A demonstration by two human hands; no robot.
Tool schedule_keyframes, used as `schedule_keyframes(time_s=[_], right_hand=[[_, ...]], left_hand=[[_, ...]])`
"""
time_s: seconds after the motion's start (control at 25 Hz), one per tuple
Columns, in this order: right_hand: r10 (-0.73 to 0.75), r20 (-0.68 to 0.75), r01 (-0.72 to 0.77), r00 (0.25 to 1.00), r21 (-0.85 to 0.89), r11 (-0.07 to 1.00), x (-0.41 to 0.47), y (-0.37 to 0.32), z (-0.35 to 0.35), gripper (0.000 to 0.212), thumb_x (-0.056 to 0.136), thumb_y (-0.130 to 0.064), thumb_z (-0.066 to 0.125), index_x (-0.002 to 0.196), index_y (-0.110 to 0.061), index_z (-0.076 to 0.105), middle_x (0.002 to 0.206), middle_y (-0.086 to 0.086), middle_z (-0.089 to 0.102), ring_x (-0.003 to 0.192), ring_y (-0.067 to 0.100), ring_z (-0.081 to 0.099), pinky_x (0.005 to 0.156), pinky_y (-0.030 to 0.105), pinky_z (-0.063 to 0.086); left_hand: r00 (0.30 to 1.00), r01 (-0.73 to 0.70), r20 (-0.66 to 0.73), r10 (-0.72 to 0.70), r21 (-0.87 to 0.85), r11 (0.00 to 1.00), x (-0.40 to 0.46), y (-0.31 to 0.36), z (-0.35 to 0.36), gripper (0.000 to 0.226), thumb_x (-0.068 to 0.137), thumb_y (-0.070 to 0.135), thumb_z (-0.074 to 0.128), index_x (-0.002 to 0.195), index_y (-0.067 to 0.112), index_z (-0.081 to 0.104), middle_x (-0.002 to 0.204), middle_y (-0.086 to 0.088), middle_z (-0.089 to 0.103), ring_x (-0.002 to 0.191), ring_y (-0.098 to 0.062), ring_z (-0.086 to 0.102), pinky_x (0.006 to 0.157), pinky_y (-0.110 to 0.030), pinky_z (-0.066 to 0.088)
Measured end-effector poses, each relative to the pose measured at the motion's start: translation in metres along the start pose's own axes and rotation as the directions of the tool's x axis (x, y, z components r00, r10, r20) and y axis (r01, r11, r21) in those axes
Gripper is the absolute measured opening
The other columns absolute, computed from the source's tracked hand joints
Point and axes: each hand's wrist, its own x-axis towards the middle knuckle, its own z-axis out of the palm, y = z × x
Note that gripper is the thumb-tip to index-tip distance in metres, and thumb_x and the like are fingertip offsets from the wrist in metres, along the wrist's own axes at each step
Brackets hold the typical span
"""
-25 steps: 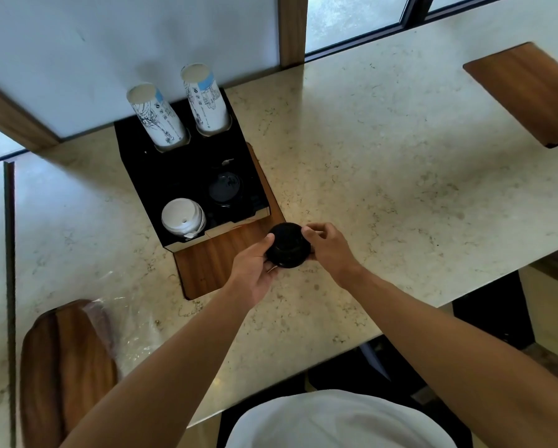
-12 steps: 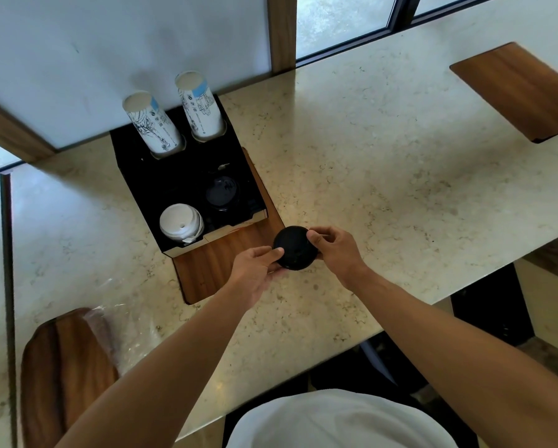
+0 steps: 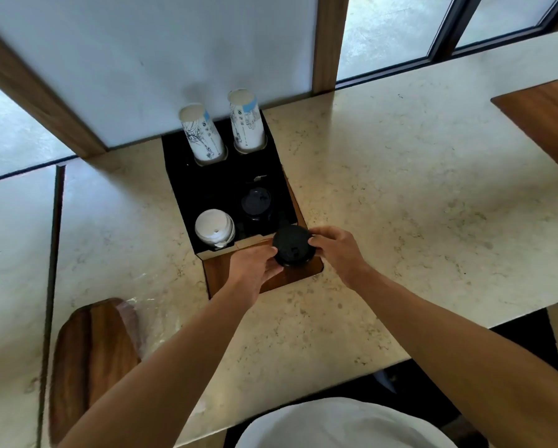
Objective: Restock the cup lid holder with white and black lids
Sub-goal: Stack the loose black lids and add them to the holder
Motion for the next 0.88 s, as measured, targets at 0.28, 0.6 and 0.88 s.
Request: schedule_keyframes(time_s=[0.28, 0.6, 0.88], right_hand=[[-0.177, 0.016, 0.174, 0.984, -0.295, 0.94, 0.039, -0.046, 0.051, 0.034, 0.091, -0.022, 0.061, 0.124, -0.016, 0.066, 0.116, 0.003, 0.071, 0.104, 0.02, 0.067, 0.09, 0.037, 0.057], [-0.365, 0.116, 0.366, 0.924, -0.547, 0.753, 0.078, -0.085, 0.073, 0.021, 0.09, -0.031, 0.061, 0.106, -0.024, 0.073, 0.1, -0.011, 0.073, 0.092, 0.006, 0.064, 0.077, 0.017, 0.044], [-0.262, 0.181, 0.317, 0.948, -0.456, 0.832, 0.095, -0.086, 0.076, 0.032, 0.087, -0.022, 0.063, 0.118, -0.024, 0.066, 0.105, -0.012, 0.066, 0.1, 0.008, 0.064, 0.075, 0.011, 0.045]], left_hand=[[0.983, -0.177, -0.048, 0.179, 0.044, 0.983, 0.019, 0.046, -0.015, 0.022, 0.095, 0.004, 0.065, 0.116, 0.001, 0.066, 0.092, -0.006, 0.072, 0.082, -0.019, 0.073, 0.084, -0.035, 0.062], [0.973, -0.112, -0.209, 0.096, -0.066, 0.992, 0.039, 0.064, -0.01, 0.011, 0.094, 0.025, 0.072, 0.096, 0.016, 0.065, 0.092, -0.018, 0.076, 0.075, -0.026, 0.078, 0.066, -0.037, 0.064], [0.979, -0.074, -0.199, 0.049, -0.118, 0.99, 0.051, 0.069, -0.006, 0.028, 0.096, 0.019, 0.069, 0.111, -0.005, 0.064, 0.096, -0.024, 0.075, 0.082, -0.029, 0.078, 0.072, -0.036, 0.064]])
